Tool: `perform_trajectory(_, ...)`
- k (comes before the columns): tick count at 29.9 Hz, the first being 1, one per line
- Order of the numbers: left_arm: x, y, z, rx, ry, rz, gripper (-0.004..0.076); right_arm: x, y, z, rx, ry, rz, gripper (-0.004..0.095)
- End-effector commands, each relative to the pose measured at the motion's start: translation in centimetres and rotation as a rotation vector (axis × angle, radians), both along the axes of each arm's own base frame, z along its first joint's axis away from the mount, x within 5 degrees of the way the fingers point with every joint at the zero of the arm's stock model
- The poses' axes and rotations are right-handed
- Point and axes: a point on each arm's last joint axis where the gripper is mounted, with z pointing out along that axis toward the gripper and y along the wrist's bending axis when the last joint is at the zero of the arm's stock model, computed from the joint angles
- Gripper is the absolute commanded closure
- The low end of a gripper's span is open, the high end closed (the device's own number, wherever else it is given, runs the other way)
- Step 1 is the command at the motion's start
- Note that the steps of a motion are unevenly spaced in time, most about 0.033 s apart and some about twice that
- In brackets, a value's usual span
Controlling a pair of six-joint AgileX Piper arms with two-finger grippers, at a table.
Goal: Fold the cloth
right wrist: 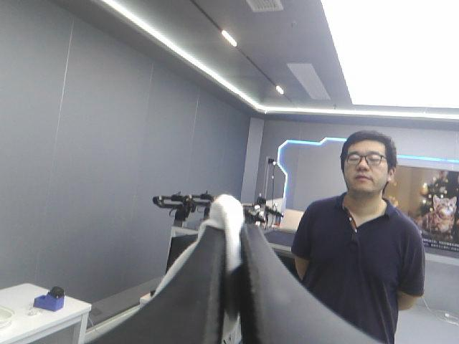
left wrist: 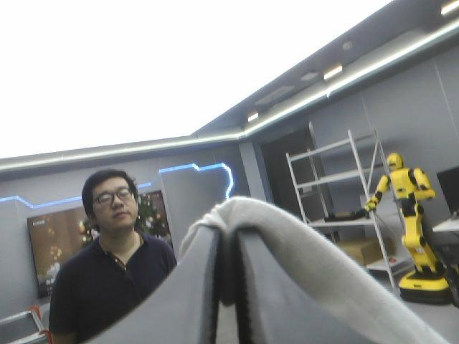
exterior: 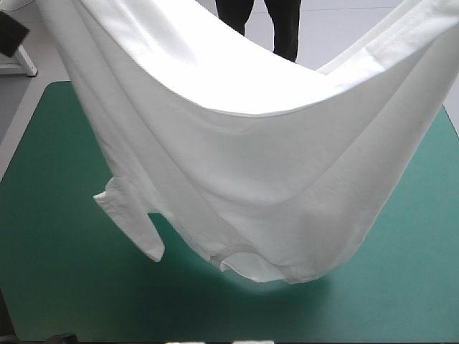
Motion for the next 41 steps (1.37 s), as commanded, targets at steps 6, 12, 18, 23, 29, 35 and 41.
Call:
perform_trajectory(6, 3.1, -0.3, -0.3, 0.034, -0.028, 0.354, 0.0746, 7.5, 0.5, -1.2, -0.02, 0.149, -0.091, 0.0904)
perform_trajectory(12, 6.6, -0.6, 0.1, -0.154, -0.091, 0.478, 0.0746, 15.4, 1.4, -1.4, 0.046, 0.052, -0.128, 0.0904)
perform_trajectory(18, 13.5, 2.0, -0.2, -0.369, -0.196, 0.255, 0.0746, 17.8, 1.3, -0.3, 0.147, -0.193, -0.149, 0.0902)
perform_trajectory(23, 14.2, 3.7, 0.0, -0.379, -0.3, 0.3, 0.0746, 17.9, 1.3, -0.3, 0.122, -0.205, -0.176, 0.0902)
perform_trajectory(29, 18.3, 3.0, -2.4, -0.256, -0.093, 0.346, 0.0746, 22.5, 2.3, -3.5, 0.008, 0.06, -0.184, 0.0902)
perform_trajectory(35, 28.1, 0.8, -10.3, -0.018, 0.353, 0.393, 0.0746, 30.6, 3.9, -10.9, -0.09, 0.533, -0.152, 0.0904)
perform_trajectory(41, 32.4, -0.1, -15.9, 0.105, 0.636, 0.396, 0.0746, 35.8, 4.9, -17.5, -0.185, 0.859, -0.135, 0.0904)
